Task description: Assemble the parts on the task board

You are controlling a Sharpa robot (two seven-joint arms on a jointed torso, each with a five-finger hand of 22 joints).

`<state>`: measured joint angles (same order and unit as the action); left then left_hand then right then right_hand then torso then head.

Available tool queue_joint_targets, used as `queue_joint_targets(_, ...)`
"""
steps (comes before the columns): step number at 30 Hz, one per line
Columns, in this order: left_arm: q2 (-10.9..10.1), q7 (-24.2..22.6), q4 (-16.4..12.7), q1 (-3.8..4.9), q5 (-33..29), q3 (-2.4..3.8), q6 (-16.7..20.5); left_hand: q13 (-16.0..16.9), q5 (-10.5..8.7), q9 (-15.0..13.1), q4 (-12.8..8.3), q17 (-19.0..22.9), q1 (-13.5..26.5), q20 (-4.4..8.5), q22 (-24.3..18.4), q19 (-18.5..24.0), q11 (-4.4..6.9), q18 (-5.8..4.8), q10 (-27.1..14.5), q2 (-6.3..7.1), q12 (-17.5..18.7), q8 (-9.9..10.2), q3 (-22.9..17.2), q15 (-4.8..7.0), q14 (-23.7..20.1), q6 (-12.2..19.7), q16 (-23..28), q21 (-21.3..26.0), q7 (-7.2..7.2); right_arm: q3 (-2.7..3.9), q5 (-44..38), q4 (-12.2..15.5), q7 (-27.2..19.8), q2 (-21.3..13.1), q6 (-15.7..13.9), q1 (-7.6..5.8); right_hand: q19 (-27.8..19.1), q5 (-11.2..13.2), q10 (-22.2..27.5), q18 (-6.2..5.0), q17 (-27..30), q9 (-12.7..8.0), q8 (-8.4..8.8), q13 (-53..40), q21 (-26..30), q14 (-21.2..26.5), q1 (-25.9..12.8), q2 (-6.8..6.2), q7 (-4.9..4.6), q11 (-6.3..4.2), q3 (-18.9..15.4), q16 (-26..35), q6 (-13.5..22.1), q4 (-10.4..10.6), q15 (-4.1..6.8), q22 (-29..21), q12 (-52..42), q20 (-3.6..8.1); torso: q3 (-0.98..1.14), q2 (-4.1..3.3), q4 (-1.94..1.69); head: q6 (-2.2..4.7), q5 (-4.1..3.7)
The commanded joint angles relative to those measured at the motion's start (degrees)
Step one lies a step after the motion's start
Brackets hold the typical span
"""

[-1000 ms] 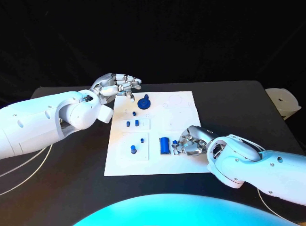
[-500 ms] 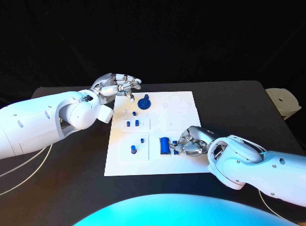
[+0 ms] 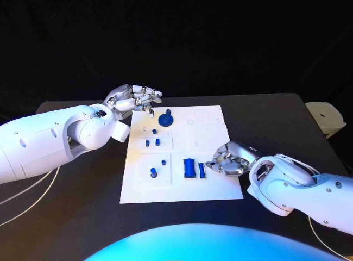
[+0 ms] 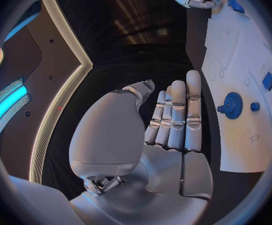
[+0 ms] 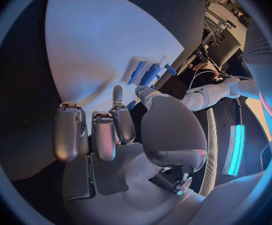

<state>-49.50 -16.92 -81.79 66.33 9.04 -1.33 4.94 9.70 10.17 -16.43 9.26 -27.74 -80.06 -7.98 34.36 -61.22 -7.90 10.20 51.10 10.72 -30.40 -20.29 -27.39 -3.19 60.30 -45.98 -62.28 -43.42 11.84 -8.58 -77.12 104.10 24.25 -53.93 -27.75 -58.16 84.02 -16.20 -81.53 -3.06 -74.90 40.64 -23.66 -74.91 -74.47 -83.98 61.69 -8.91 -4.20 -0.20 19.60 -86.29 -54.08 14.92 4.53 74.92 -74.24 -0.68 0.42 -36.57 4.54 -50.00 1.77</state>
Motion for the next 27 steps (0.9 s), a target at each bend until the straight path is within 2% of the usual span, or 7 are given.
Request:
queue_joint_targets(1,0.19,-1.58,0.27,0.03,-0.13,0.04,-0.39,0.06,0.21,-0.09,0.49,0.1,0.55,-0.16,-0.12,-0.19,0.15,0.34,-0.47,-0.22,-0.36,-0.3,0.01,-0.11,-0.5,0.45,-0.31,0.41,-0.11,0.12,11.09,-1.35,-14.88,-0.32,-5.15,-1.04,2.25,-0.38,1.96,-0.53,-6.46,-0.4,0.97,-1.98,2.92,-4.05,2.94,0.21,-0.59,0.44,0.5,1.07,1.26,-1.19,-0.64,6.32,2.94,-0.92,-0.19,0.33,0.05,0.0,-0.16)
queue_joint_targets(6,1.14,-3.88,1.92,-0.19,-1.03,0.04,0.39,-0.17,0.04,-0.16,1.35,1.04,1.56,-0.43,-1.07,1.53,0.19,0.28,-0.86,0.27,-0.12,-0.45,0.65,-0.31,-3.05,0.75,1.95,2.25,-0.42,0.25,32.04,-7.48,-30.61,0.78,-3.11,-3.77,-3.96,5.53,16.49,-4.08,5.01,-1.04,2.88,14.5,24.87,0.01,9.69,0.62,-2.21,1.83,2.71,9.69,3.7,-4.27,-2.06,-4.49,26.08,-2.41,-0.71,1.24,0.09,2.48,-0.81)
queue_joint_targets(7,1.52,-4.55,2.58,-0.42,-1.4,0.04,0.75,-0.45,-0.07,-0.23,1.63,1.91,1.65,-0.63,-2.16,2.41,0.16,0.34,-0.88,0.45,0.25,-0.57,1.08,-0.42,-4.19,1.1,3.83,4.02,-0.47,0.36,37.22,-9.85,-33.55,1.54,-2.06,-4.37,-9.96,6.91,22.12,-6.5,14.85,-1.72,4.27,20.72,42.3,5.03,11.06,0.69,-3.34,2.91,4.02,18.15,5.66,-4.72,-2.94,-13.43,34.59,-3.19,-0.86,1.56,0.11,2.98,-0.92)
queue_joint_targets(8,1.92,-5.11,3.23,-0.67,-1.76,0.04,1.1,-0.66,-0.09,-0.28,1.84,2.44,1.72,-0.74,-2.89,2.69,0.18,0.35,-0.85,0.48,0.54,-0.67,1.39,-0.51,-4.61,1.3,4.96,5.12,-0.52,0.47,41.31,-11.99,-35.65,2.28,-1.1,-4.8,-11.72,7.37,22.38,-7.17,18.43,-2.16,4.71,22.87,47.7,7.01,11.32,0.47,-3.78,3.44,4.46,21.77,5.89,-4.76,-3.36,-16.71,36.49,-3.67,-1.05,1.97,0.1,3.13,-1.0)
queue_joint_targets(15,5.03,-8.66,8.18,-2.06,-5.38,0.06,4.15,-5.89,-0.28,-0.45,4.53,10.1,0.16,-5.56,-20.21,6.57,-1.25,0.36,3.57,0.27,11.45,-1.12,3.55,-3.52,-7.65,2.98,32.89,29.35,-1.71,1.49,58.85,-26.39,-44.47,8.49,4.61,-6.46,-19.43,10.38,24.65,-7.49,39.43,-7.47,9.23,45.48,65.27,22.83,12.88,-0.63,-5.63,6.3,10.26,51.89,6.43,-5.8,-7.44,-33.31,55.49,-7.4,-1.9,3.94,0.01,6.98,-1.1)
queue_joint_targets(20,7.45,-10.85,11.7,-3.28,-7.67,0.09,6.01,-5.95,-0.25,0.55,5.31,10.93,-0.54,-8.02,-26.5,9.03,-1.93,0.27,4.72,-0.36,17.42,0.21,4.51,-5.02,-10.34,2.34,42.43,37.77,-2.48,2.06,62.98,-34.24,-47.58,12.7,8.05,-6.8,-24.68,12.66,23.22,-7.48,47.42,-10.33,12.05,57.22,70.81,26.98,12.32,0.01,-6.28,8.13,11.69,65.74,5.67,-7.17,-9.97,-45.75,62.83,-10.98,-1.97,4.84,-0.32,8.87,-1.11)
queue_joint_targets(27,9.93,-12.51,15.01,-5.13,-8.87,0.15,7.33,-6.03,-0.19,1.64,5.17,12.56,-1.39,-8.65,-30.08,12.04,-1.79,-0.45,4.47,-0.84,21.88,1.82,5.16,-5.75,-13.1,1.61,48.2,39.9,-2.24,2.32,64.12,-39.65,-49.59,15.83,10.55,-6.77,-23.35,12.91,20.53,-7.53,53.25,-13.05,14.24,66.53,70.87,23.86,11.34,0.99,-6.47,8.48,10.35,72.37,4.33,-8.63,-10.42,-56.7,67.67,-11.47,-1.79,5.58,-0.81,10.41,-0.74)
